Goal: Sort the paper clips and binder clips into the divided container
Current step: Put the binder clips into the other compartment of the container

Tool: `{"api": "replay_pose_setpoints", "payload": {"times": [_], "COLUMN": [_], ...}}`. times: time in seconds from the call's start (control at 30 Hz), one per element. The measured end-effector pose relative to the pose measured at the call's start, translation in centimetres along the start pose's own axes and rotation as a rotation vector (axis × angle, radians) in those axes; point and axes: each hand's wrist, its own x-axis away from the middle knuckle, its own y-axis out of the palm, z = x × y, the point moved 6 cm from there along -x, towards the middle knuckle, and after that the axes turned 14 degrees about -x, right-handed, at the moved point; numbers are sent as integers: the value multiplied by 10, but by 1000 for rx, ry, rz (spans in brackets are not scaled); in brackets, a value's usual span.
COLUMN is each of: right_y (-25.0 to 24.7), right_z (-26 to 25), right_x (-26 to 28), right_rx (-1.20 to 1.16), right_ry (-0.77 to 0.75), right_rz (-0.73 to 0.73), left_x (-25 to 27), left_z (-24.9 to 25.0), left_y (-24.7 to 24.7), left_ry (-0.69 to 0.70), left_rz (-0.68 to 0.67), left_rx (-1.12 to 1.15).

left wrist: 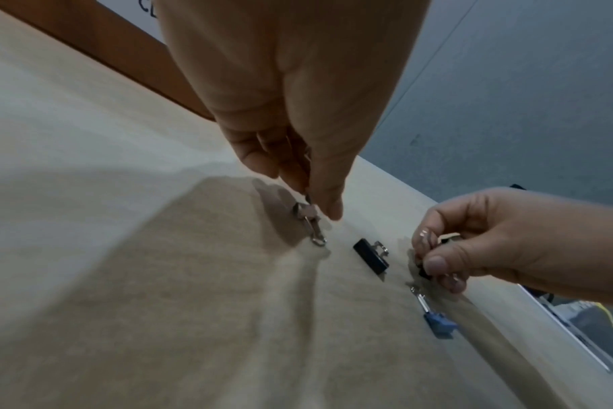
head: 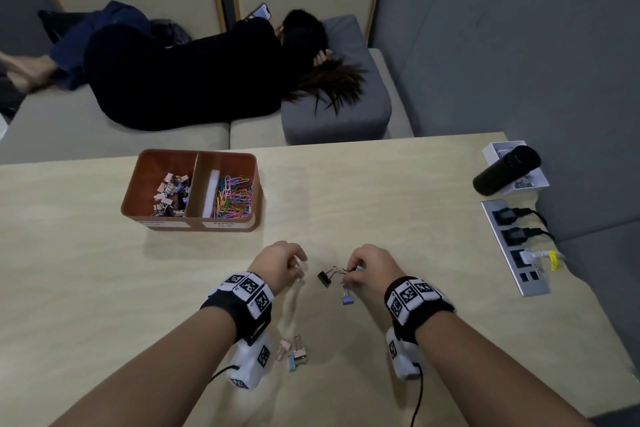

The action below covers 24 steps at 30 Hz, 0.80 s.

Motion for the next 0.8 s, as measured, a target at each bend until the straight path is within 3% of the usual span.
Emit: {"api": "replay_pose_setpoints", "payload": {"times": [0.17,0.27,0.53,0.8], "right_y": [5,18,28,28], "right_z": [12,12,0,-6], "right_x": [14,22,20,20], "right_rx": [-12,6,73,91], "right_ry": [29,24,3,1], "right_rz": [-84,-142,-106,-130], "left_x": [-2,-3,3,3], "left_z": [0,0,0,11], "left_y": [8,10,10,8], "left_ry": [75,58,38,49], "left_rz": [-121,-119,-50,-83], "left_rx": [-67,-84,-49,-14]}}
